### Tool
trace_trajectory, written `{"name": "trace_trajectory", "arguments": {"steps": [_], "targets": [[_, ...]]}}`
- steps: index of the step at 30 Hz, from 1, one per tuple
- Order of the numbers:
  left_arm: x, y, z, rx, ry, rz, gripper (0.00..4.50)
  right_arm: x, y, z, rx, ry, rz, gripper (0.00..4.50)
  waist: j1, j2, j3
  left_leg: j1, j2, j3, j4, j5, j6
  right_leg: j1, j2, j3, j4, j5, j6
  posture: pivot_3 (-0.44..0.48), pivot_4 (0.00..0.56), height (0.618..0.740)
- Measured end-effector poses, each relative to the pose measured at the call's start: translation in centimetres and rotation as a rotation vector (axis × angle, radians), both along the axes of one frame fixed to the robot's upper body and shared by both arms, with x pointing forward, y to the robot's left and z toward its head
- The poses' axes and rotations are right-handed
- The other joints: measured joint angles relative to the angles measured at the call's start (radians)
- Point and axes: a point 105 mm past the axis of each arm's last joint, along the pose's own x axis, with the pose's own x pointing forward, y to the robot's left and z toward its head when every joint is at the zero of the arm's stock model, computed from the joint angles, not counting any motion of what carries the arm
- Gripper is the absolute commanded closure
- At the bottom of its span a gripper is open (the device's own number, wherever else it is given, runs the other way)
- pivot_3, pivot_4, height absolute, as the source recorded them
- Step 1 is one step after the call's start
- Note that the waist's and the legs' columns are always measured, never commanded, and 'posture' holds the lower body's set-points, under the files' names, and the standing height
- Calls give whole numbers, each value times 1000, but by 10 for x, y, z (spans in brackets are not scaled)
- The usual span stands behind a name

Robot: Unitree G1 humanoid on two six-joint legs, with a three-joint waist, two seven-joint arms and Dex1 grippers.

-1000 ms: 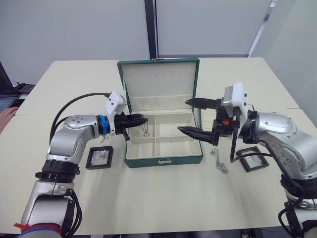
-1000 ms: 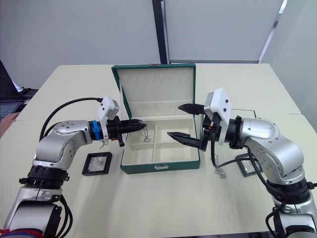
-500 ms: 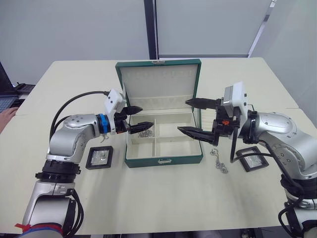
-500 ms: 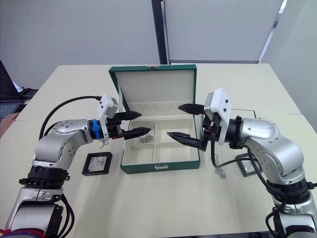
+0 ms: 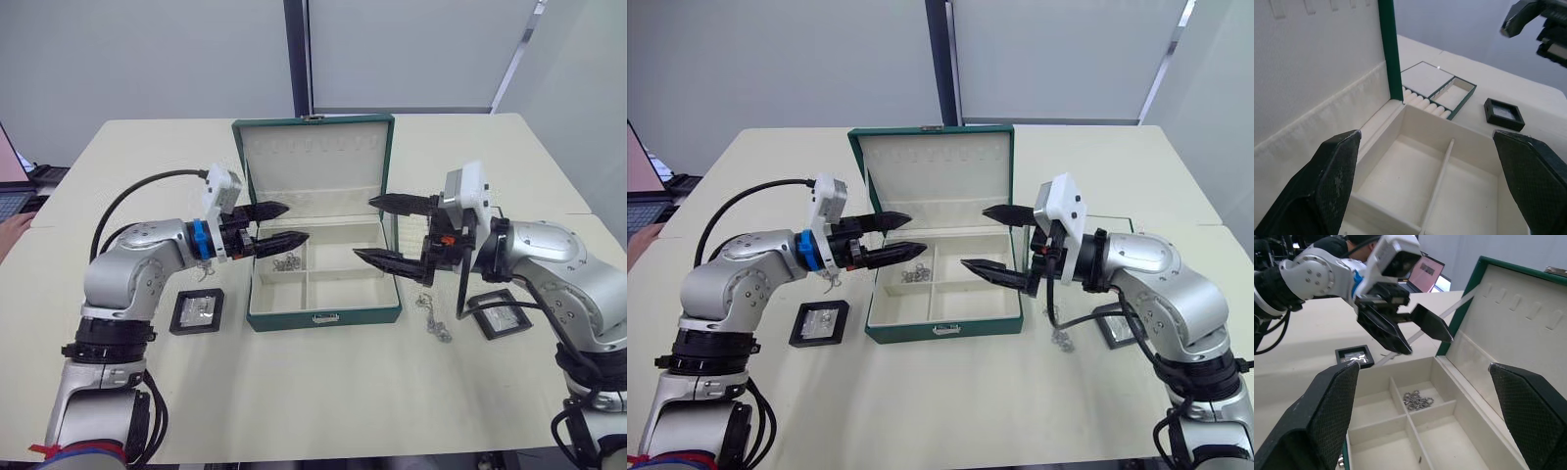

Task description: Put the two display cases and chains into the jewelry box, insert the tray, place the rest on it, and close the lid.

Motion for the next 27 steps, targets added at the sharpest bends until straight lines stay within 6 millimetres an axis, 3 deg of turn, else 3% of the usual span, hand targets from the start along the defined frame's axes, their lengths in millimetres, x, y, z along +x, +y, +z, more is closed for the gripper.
{"name": "trace_trajectory", "arguments": {"steps": [5, 12, 18, 22, 27], "targets": [[-17, 15, 13, 9, -34, 58, 15, 10, -54, -13, -24, 69, -166, 0, 2, 0, 0, 0, 0, 1, 0, 0, 0, 2, 0, 0, -1, 0, 0, 0, 150, 740], [-34, 65, 30, -65, -65, 335, 15, 14, -136, -33, -2, 168, -419, 0, 3, -1, 0, 1, 1, 3, 0, 0, 0, 2, 0, 3, -1, 0, 0, 0, 150, 740], [-54, 127, 7, -106, -30, 688, 15, 17, -182, -45, 34, 173, -613, 0, 3, -1, 0, 3, 2, 3, 0, 0, 0, 3, 1, 4, -1, 0, 0, 0, 150, 740], [-72, 178, -26, -87, -29, 990, 15, 25, -210, -63, 99, 172, -766, 0, 6, -1, 0, 2, 2, 4, 0, 0, 0, 3, 1, 4, -2, 0, 0, 0, 150, 740], [-86, 227, -38, -90, -98, 1293, 15, 30, -228, -84, 133, 140, -886, 0, 20, -1, 0, 3, 2, 4, 0, 0, 0, 3, 0, 4, -1, 0, 0, 0, 150, 740]]}}
